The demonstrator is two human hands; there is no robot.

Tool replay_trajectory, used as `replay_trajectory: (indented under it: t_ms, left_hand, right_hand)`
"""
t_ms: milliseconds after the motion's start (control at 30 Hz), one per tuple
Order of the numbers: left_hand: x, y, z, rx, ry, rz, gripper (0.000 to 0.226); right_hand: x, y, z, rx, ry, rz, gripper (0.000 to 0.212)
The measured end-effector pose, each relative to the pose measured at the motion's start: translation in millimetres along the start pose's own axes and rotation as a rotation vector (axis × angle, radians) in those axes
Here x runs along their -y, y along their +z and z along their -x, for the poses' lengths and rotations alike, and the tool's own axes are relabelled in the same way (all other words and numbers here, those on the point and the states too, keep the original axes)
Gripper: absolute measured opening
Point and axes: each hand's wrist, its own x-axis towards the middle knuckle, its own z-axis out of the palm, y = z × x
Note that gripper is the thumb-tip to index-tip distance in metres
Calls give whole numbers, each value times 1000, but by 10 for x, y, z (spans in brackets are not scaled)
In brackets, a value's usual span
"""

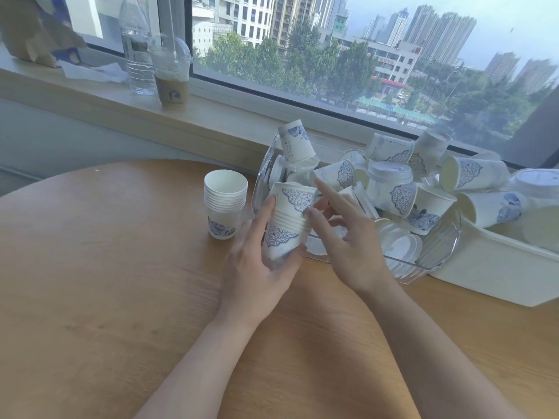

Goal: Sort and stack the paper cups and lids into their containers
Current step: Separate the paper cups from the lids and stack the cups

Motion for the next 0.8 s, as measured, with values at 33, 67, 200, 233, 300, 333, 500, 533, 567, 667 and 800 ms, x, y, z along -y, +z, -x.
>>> replay_trajectory:
  t_ms: [33,67,200,233,300,333,500,533,567,667,800]
  left_hand:
    - [3,-1,-3,-9,-5,6,85]
    - [10,-1,-6,-21,-6,9,85]
    - [35,-4,-10,-55,-27,10,88]
    - [38,-6,-8,-59,-29,9,88]
    - [40,-12,-4,-61,-32,9,88]
    - [41,-15,-5,-58,-39,9,87]
    - [49,-32,8,-9,-64,-16,79]
    - [48,-33,8,-11,-69,-14,78]
    - [48,-35,7,-15,-70,-15,78]
    - [37,-37,-3,-27,-68,-24,79]
    - [8,-36,-9,-27,-48,-22,78]
  right_hand:
    - [-7,6,28,5,1,6,46]
    - [-15,10,51,9,0,22,44]
    - [-3,12,110,8,-38,84,39]
    - [4,10,113,11,-42,85,38]
    - [13,-5,96,28,-32,84,35]
    - [16,-22,67,36,-28,89,33]
    - [40,-113,-337,-5,-84,241,31]
    - [45,-118,-455,-5,-93,270,33]
    - [46,-112,-576,3,-101,301,36]
    - [26,-61,-953,54,-118,427,50]
    - [11,66,-1363,120,-117,586,59]
